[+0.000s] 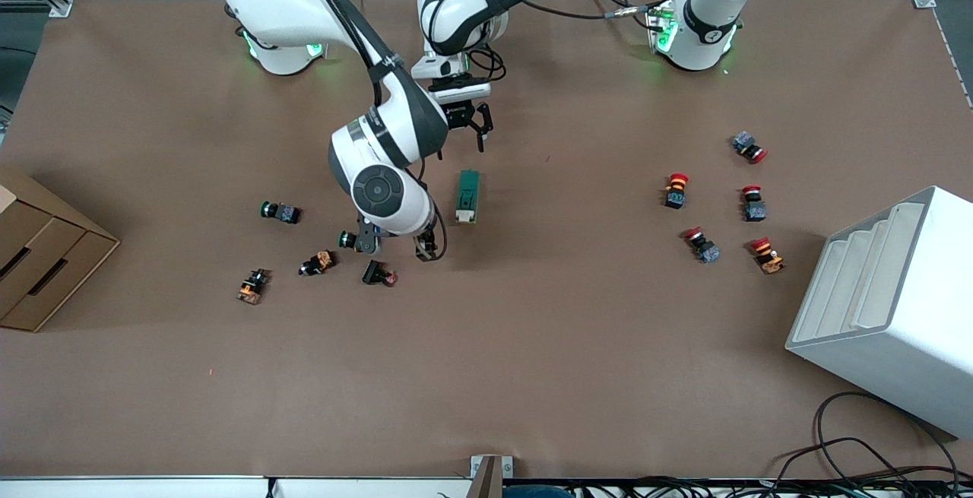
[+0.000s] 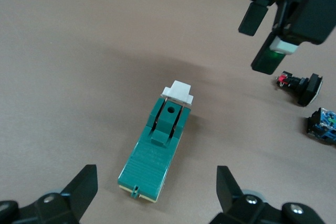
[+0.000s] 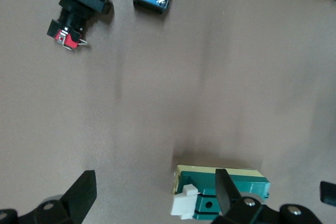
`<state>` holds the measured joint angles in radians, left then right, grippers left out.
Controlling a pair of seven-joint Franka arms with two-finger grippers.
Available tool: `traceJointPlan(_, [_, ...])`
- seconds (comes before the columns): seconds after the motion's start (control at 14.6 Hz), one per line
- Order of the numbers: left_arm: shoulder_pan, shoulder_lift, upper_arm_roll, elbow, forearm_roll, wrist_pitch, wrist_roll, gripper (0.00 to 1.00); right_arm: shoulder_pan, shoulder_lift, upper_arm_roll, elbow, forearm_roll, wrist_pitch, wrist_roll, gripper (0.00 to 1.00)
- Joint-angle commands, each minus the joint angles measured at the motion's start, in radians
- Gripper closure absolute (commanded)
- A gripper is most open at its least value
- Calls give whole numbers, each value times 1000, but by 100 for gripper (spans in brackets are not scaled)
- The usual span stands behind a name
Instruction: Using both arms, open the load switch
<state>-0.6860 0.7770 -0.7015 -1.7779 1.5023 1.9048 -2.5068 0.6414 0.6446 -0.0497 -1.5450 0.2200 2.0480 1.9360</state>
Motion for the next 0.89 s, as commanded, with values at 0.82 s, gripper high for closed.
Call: traceJointPlan(0.82, [-208, 70, 221, -28, 153, -18, -44, 0, 113, 118, -2, 39, 47, -11, 21, 0])
